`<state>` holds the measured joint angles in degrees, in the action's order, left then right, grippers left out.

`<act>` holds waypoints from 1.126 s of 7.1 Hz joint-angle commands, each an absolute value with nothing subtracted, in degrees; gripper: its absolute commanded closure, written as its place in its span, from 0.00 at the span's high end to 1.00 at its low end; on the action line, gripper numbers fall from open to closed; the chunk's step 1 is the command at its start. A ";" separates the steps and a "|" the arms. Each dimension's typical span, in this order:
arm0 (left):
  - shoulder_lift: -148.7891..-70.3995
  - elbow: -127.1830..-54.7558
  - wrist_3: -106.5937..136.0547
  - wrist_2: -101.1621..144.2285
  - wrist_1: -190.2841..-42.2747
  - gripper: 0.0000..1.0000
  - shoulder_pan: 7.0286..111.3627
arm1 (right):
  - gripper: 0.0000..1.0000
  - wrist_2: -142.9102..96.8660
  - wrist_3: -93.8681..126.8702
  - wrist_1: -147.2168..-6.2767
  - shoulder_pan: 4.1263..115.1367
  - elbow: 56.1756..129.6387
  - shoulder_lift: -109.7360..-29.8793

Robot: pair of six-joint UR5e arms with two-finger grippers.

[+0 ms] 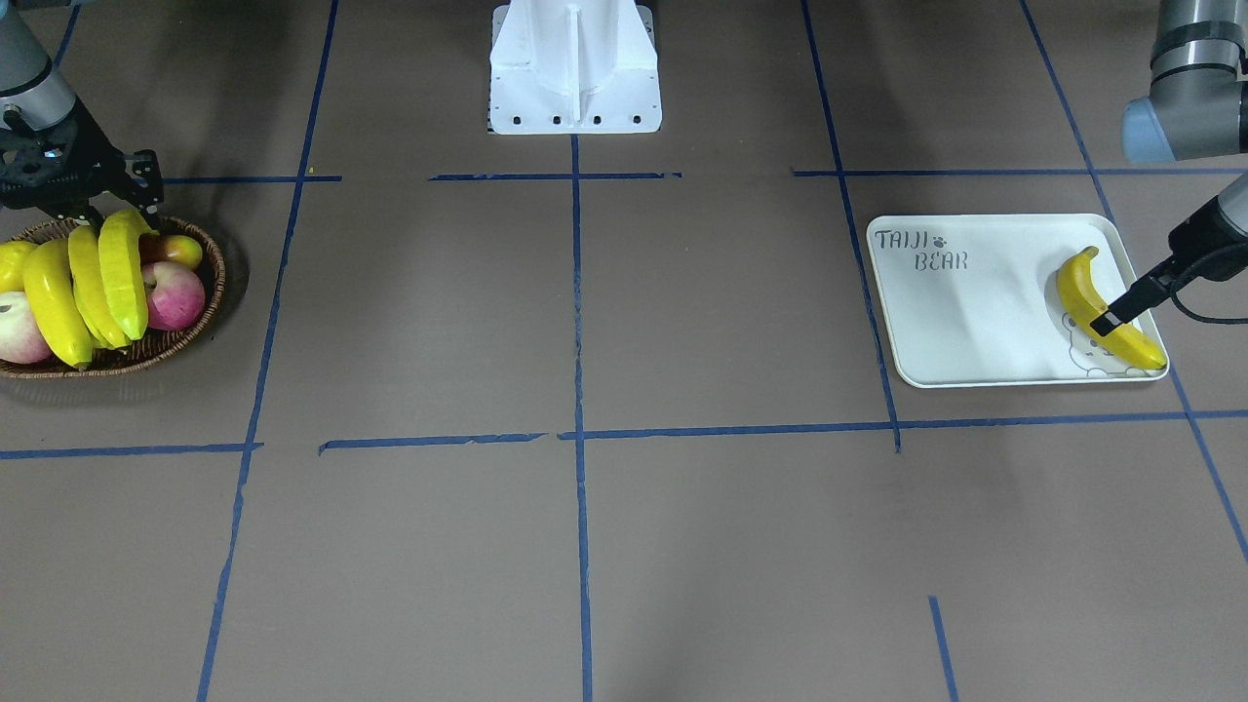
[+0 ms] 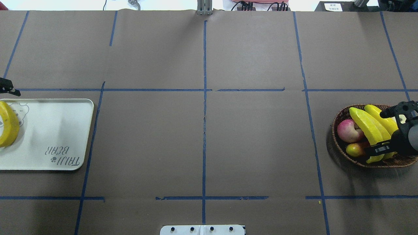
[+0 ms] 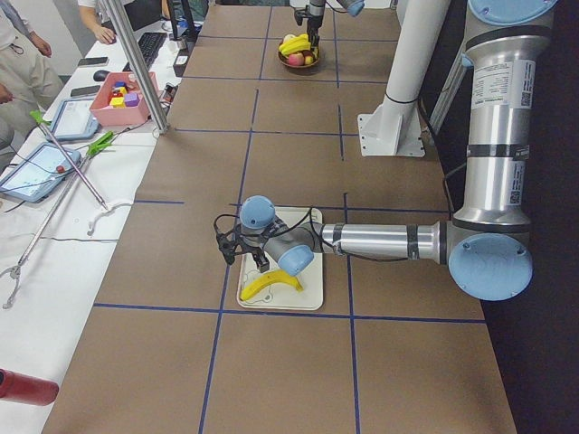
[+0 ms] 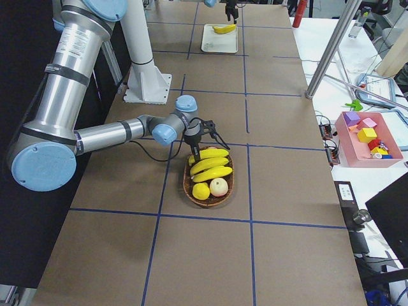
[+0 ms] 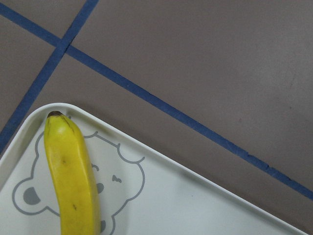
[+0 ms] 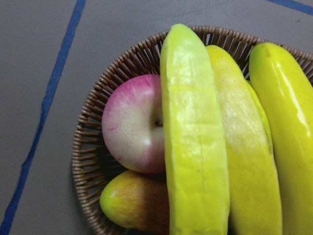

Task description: Transfer all bananas from basket to plate

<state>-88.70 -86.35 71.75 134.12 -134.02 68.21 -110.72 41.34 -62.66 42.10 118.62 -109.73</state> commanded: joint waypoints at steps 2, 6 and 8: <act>-88.94 -86.31 71.81 134.12 -134.03 1.00 68.12 | 0.06 -110.74 41.22 -62.58 42.27 118.56 -109.60; -89.56 -86.40 71.98 134.21 -134.03 1.00 68.20 | 0.00 -125.36 40.78 -63.19 52.87 123.75 -106.90; -91.48 -87.01 71.90 134.12 -136.65 1.00 67.25 | 0.00 -126.83 43.14 -62.67 53.09 121.14 -98.06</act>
<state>-90.14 -86.80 71.97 134.21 -134.79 67.90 -125.34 41.64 -62.94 52.34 122.77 -103.77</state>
